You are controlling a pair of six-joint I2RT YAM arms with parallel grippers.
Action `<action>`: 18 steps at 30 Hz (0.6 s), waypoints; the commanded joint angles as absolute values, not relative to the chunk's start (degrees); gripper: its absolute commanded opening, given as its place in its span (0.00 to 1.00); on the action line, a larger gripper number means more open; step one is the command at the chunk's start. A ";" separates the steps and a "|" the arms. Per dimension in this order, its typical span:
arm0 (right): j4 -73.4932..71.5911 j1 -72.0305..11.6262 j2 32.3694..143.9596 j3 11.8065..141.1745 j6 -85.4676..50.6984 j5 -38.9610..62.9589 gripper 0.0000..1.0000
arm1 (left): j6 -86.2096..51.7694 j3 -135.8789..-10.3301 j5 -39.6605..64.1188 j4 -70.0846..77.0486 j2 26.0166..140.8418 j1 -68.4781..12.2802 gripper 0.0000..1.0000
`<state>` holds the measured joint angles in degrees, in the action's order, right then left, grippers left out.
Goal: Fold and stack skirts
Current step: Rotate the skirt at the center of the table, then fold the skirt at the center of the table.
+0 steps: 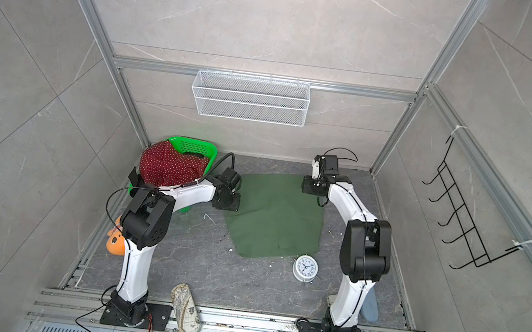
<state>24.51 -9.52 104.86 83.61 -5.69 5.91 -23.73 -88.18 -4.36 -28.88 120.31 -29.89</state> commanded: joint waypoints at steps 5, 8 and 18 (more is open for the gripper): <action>20.61 -20.89 93.07 67.81 -2.00 -3.12 0.50 | -20.70 -94.67 -3.75 -31.05 119.36 -26.56 0.70; 19.83 -26.62 89.76 63.26 -3.75 -4.62 0.49 | -20.83 -95.72 -2.91 -30.08 119.66 -25.22 0.80; 21.09 -46.86 87.53 57.18 -4.07 -14.54 0.50 | -21.88 -99.08 0.33 -28.18 122.88 -20.93 1.00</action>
<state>20.95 -44.07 88.49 58.63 -3.62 -10.50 -22.06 -97.32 -1.37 -29.02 121.91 -21.61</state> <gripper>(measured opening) 0.497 0.996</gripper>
